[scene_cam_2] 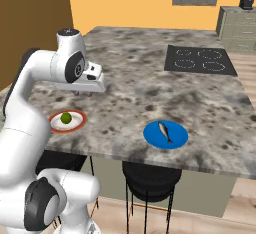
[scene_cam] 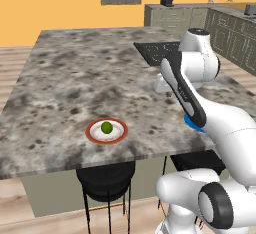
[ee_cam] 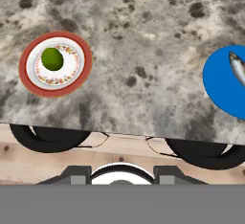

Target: Transport the fish and lime to the fridge. Place the fish on the rack containing meat and place the lime on the rack containing the vegetable, ensuring meats and vegetables are on different racks.

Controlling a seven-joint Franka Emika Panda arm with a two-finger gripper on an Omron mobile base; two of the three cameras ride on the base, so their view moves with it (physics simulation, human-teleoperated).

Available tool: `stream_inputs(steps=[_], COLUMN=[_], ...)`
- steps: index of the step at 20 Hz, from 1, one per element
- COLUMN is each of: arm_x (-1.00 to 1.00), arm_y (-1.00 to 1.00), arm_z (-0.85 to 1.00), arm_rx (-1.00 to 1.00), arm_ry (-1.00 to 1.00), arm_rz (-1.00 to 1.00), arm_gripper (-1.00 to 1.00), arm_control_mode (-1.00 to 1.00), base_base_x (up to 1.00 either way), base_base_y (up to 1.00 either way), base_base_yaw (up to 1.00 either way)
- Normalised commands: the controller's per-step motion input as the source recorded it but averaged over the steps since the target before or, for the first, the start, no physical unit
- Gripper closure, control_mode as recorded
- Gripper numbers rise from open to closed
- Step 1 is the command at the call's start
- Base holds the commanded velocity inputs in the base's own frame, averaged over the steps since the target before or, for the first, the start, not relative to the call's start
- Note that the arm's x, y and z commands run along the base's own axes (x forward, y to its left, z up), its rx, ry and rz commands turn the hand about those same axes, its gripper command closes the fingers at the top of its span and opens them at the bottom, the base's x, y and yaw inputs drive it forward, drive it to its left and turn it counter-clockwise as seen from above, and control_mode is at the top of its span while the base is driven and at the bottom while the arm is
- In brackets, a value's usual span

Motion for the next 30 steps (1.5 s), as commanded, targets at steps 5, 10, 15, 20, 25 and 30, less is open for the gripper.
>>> stream_inputs(steps=[5, 10, 15, 20, 25, 30], arm_x=[-0.44, -0.68, -0.19, 0.20, 0.31, 0.38], arm_y=[0.27, 0.63, 0.56, 0.60, 0.43, 0.18], arm_z=[0.00, -0.26, -0.41, -0.24, -0.19, -0.19], arm_rx=[0.01, 0.08, 0.04, -0.03, -0.06, -0.05], arm_ry=[0.00, 0.00, 0.05, 0.01, 0.01, 0.00], arm_rz=[0.02, 0.03, 0.00, 0.00, 0.00, 0.00], arm_gripper=[-1.00, -1.00, -1.00, -1.00, -1.00, -1.00], arm_control_mode=[-1.00, -1.00, -1.00, -1.00, -1.00, -1.00], base_base_x=[0.00, 0.00, 0.00, 0.00, 0.00, 0.00], base_base_y=[0.00, 0.00, 0.00, 0.00, 0.00, 0.00], base_base_yaw=[0.00, 0.00, 0.00, 0.00, 0.00, 0.00])
